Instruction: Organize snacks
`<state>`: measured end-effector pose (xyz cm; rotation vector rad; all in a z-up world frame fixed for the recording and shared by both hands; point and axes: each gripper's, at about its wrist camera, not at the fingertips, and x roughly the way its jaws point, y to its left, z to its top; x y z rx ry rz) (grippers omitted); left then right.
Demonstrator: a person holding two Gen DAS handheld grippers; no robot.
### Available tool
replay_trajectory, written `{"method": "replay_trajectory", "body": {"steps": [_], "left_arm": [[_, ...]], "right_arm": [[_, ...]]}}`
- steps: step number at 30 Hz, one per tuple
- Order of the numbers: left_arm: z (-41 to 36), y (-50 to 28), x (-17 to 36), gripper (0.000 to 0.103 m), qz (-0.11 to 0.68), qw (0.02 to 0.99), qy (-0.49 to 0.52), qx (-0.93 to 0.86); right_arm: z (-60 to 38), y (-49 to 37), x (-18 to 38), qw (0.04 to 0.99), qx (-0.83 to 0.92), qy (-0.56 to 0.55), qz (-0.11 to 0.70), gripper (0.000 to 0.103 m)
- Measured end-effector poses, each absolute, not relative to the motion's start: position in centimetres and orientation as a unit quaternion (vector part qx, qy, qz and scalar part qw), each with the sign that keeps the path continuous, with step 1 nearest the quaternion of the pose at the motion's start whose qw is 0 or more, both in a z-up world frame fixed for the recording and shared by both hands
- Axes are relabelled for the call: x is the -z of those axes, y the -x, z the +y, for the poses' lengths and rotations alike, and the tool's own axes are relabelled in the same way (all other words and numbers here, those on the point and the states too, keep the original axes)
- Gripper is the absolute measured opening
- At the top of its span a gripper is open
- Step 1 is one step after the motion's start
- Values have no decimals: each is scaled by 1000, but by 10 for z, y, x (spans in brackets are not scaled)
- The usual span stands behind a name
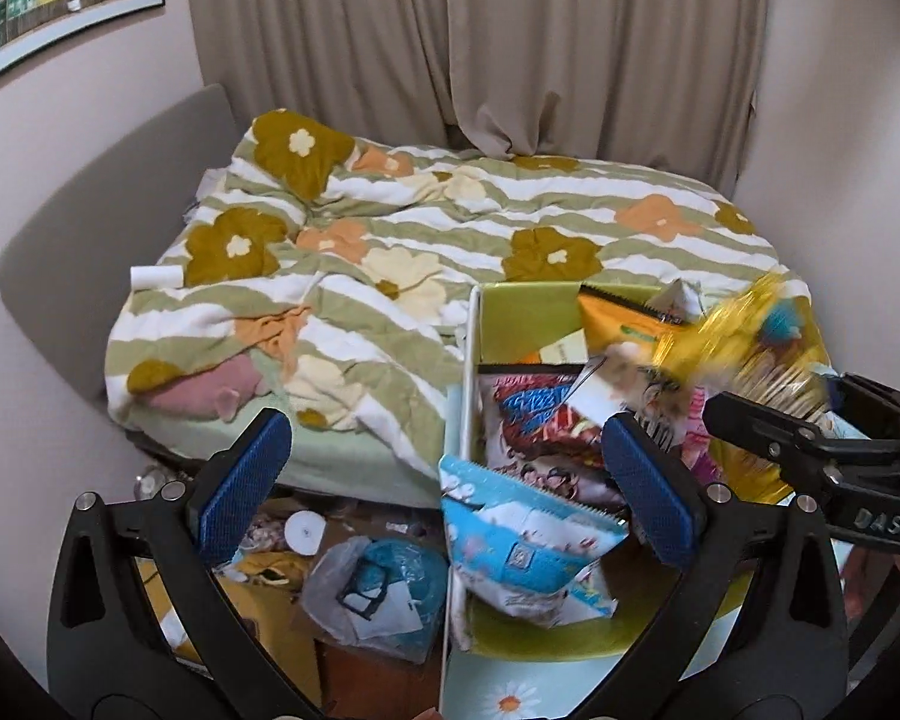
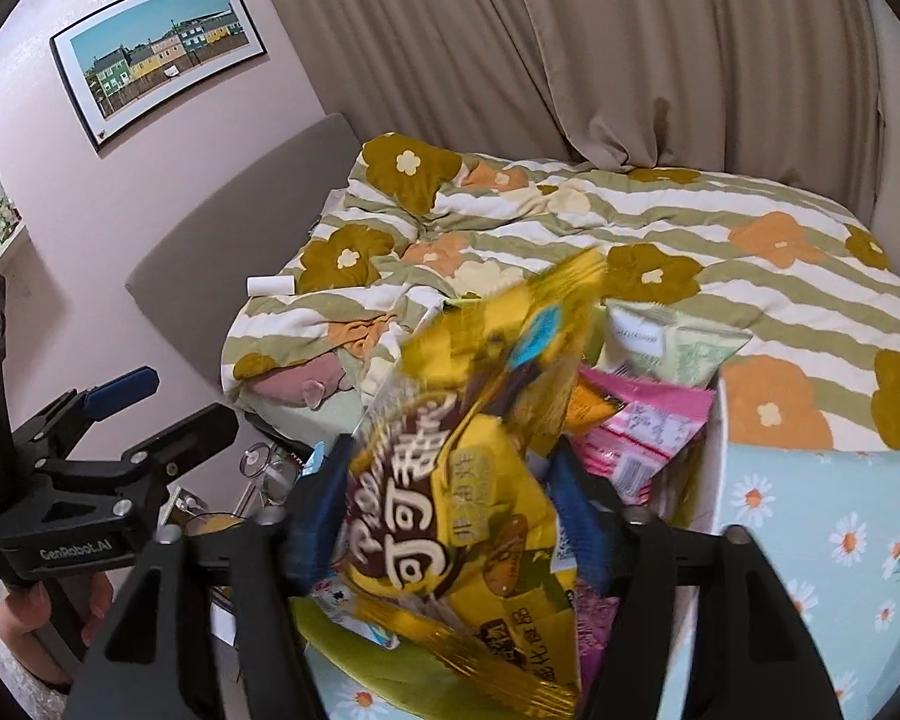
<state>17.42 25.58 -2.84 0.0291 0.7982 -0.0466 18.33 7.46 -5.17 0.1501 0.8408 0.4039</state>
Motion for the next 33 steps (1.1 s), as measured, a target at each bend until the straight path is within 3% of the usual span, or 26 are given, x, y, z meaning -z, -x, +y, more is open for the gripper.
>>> {"method": "replay_trajectory", "body": {"steps": [1, 3, 14, 33], "left_arm": [[256, -174, 31, 103, 391, 920, -14, 23], [259, -175, 36, 103, 396, 918, -12, 26], [245, -163, 39, 103, 402, 915, -9, 37], [162, -70, -16, 103, 334, 941, -12, 60]], "right_arm": [[75, -182, 53, 892, -192, -75, 403, 92], [75, -179, 55, 896, -186, -81, 395, 103], [55, -164, 49, 908, -154, -87, 381, 103], [-34, -64, -21, 936, -82, -66, 335, 103]]}}
